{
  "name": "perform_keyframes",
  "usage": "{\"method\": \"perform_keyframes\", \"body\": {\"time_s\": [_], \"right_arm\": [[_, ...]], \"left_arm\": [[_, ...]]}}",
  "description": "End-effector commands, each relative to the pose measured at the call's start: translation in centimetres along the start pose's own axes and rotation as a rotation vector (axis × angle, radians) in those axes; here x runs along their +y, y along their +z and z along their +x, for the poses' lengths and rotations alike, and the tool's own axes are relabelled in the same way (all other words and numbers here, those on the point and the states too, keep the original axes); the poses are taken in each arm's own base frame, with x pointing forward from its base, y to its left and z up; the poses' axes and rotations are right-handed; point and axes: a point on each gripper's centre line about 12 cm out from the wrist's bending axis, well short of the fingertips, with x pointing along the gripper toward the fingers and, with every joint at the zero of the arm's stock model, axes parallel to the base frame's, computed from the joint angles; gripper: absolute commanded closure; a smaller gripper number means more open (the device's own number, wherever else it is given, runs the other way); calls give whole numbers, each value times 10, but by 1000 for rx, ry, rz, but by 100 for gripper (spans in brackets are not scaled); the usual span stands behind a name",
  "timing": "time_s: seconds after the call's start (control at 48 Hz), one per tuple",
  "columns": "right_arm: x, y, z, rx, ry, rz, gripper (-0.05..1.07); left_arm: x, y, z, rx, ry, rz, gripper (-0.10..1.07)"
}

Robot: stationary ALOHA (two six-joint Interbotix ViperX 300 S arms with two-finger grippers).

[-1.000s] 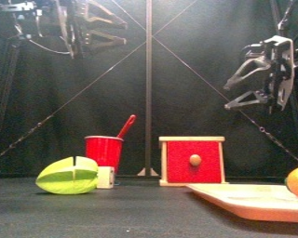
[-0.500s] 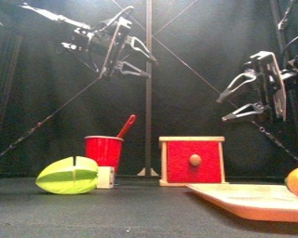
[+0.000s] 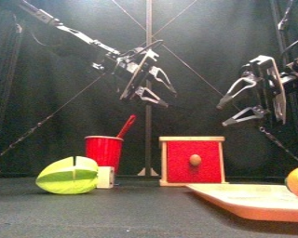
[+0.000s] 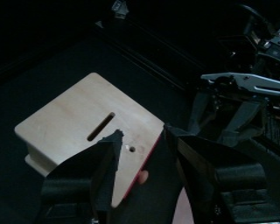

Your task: Grab drawer handle

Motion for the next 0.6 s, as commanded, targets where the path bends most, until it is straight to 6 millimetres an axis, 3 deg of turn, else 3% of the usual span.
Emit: {"method": "perform_keyframes", "body": {"time_s": [0.0,0.312,0.583], "right_arm": [[2,2,1,-6,3,12,18],[0,14,6,-44,-36,77,18],[5,7,21,110,-108,54,18]], "left_arm": [[-3,22,4,-28,-17,-9,16],[9,35,29,101,-58,-130,16],[29,34,51,212,-81,-206,16]]}}
